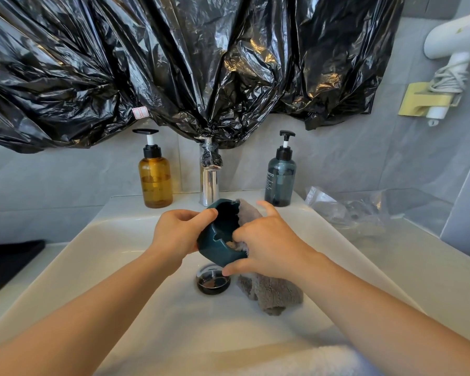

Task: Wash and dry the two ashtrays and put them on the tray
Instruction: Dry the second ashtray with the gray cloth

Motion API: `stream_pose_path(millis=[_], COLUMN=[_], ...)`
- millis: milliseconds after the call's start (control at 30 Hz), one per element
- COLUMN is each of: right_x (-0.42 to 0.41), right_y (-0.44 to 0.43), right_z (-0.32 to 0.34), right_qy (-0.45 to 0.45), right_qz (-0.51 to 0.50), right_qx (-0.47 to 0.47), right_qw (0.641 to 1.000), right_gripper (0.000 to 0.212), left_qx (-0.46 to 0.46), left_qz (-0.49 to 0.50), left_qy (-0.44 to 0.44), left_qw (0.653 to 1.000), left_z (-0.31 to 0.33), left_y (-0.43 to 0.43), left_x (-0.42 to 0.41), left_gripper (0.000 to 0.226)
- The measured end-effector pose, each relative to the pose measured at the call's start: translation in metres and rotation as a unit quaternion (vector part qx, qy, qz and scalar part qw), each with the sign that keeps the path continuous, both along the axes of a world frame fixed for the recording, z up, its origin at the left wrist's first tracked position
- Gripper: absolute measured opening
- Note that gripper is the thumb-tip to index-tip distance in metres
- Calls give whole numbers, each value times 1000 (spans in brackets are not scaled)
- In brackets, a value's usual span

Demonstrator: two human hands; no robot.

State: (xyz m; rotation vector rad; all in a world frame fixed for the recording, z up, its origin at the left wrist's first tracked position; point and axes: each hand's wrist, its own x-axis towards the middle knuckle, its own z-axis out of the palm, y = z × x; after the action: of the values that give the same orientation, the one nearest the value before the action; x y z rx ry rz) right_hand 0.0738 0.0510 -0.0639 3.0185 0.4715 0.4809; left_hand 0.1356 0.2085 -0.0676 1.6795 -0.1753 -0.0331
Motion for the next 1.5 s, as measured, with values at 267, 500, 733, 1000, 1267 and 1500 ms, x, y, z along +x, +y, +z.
stream_pose_path(millis=[267, 500, 733, 1000, 1267, 1500], right_x=[5, 5, 6, 6, -2, -5], right_y=[-3, -1, 0, -3, -12, -11], right_z=[-12, -6, -8, -4, 4, 5], right_qy=[37, 67, 61, 55, 23, -19], right_qz=[58, 70, 101, 63, 77, 91], right_qx=[273, 190, 179, 242, 314, 348], right_qw=[960, 977, 977, 967, 946, 933], right_gripper=[37, 67, 44, 20, 26, 25], left_qx=[-52, -73, -72, -66, -80, -89], left_qz=[-7, -8, -4, -16, -3, 2], left_qy=[23, 41, 42, 46, 66, 80], left_qw=[998, 996, 996, 997, 995, 993], left_z=[1, 0, -1, -1, 2, 2], left_y=[2, 3, 2, 1, 4, 3], left_x=[3, 5, 5, 5, 7, 6], left_gripper=[24, 24, 24, 28, 27, 32])
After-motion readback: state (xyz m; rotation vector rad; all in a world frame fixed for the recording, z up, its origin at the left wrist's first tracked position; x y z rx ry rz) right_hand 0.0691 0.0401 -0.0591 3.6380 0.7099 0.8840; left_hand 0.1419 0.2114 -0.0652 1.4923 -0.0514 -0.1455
